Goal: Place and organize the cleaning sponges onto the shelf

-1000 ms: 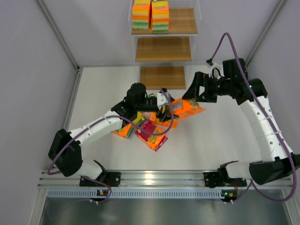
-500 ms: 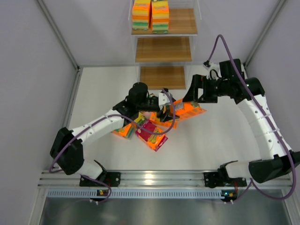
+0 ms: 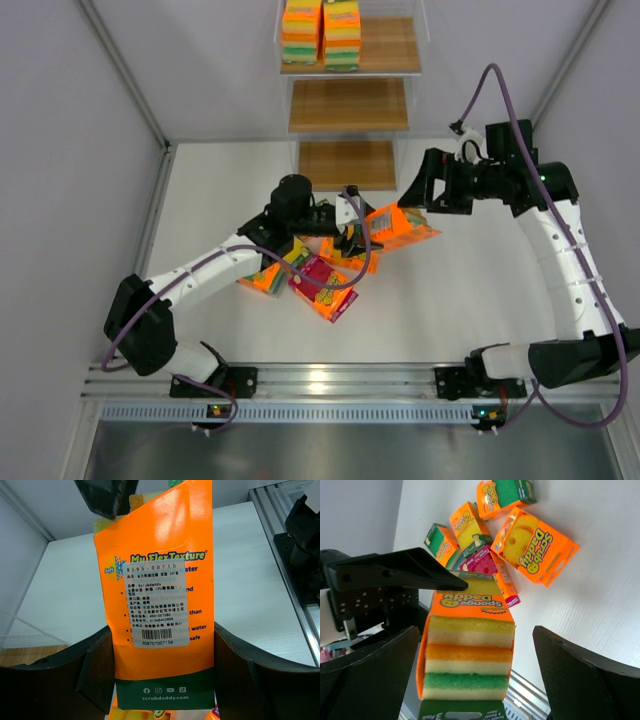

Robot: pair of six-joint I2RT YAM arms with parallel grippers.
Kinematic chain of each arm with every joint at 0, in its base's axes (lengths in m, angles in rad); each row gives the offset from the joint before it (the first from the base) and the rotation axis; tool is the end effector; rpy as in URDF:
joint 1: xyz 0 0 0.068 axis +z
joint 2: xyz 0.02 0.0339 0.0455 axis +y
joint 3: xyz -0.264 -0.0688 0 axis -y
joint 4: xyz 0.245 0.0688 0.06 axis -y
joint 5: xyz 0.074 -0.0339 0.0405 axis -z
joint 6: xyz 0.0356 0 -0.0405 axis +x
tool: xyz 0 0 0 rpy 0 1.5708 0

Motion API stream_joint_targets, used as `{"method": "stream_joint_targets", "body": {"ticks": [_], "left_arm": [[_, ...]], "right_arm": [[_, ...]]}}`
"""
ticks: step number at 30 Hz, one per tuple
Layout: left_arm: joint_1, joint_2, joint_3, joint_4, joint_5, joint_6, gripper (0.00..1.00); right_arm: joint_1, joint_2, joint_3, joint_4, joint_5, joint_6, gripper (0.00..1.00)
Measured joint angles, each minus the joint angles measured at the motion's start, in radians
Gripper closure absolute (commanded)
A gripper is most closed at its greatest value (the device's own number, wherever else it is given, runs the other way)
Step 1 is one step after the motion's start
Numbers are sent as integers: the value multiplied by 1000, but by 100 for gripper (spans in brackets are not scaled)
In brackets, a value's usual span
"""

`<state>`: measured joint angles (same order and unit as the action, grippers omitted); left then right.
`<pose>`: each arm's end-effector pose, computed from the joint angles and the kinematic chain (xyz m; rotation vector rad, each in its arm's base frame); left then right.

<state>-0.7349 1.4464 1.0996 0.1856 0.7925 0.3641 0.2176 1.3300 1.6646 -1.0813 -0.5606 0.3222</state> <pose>0.2321 -0.2439 0.3327 1.3833 1.1173 -0.9515 0.2353 0.0714 0.4363 -0.1712 2.3457 0.9194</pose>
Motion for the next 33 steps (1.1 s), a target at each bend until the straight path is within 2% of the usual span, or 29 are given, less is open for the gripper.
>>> {"method": "stream_joint_targets", "body": {"ticks": [9,15,19,20,23,25,28,29,30,33], "left_arm": [[-1,32,38,-3,3,6,49],[-1,46,64,2,2,18,49],[-1,47,65,2,3,33,49],[-1,47,65,2,3,35,49],[0,47,65,2,-1,47,48],[-1,47,65,3,-6,52,47],[-1,47,65,6,-11,54,41],[-1,47,65,6,-13,53,24],[-1,47,65,6,-17,52,16],[-1,46,65,6,-35,40,7]], "right_arm": [[8,-18,-122,45,-67,70,1],[64,-37,-174,90,-77,108,1],[80,-36,-178,90,-60,105,14],[80,-35,-177,88,-55,100,22],[80,-32,-176,79,-41,93,38],[80,-28,-169,75,-36,90,42],[81,-26,-163,73,-33,89,48],[80,-26,-163,72,-31,89,50],[80,-26,-163,73,-30,89,50],[80,-26,-163,75,-18,89,49]]}}
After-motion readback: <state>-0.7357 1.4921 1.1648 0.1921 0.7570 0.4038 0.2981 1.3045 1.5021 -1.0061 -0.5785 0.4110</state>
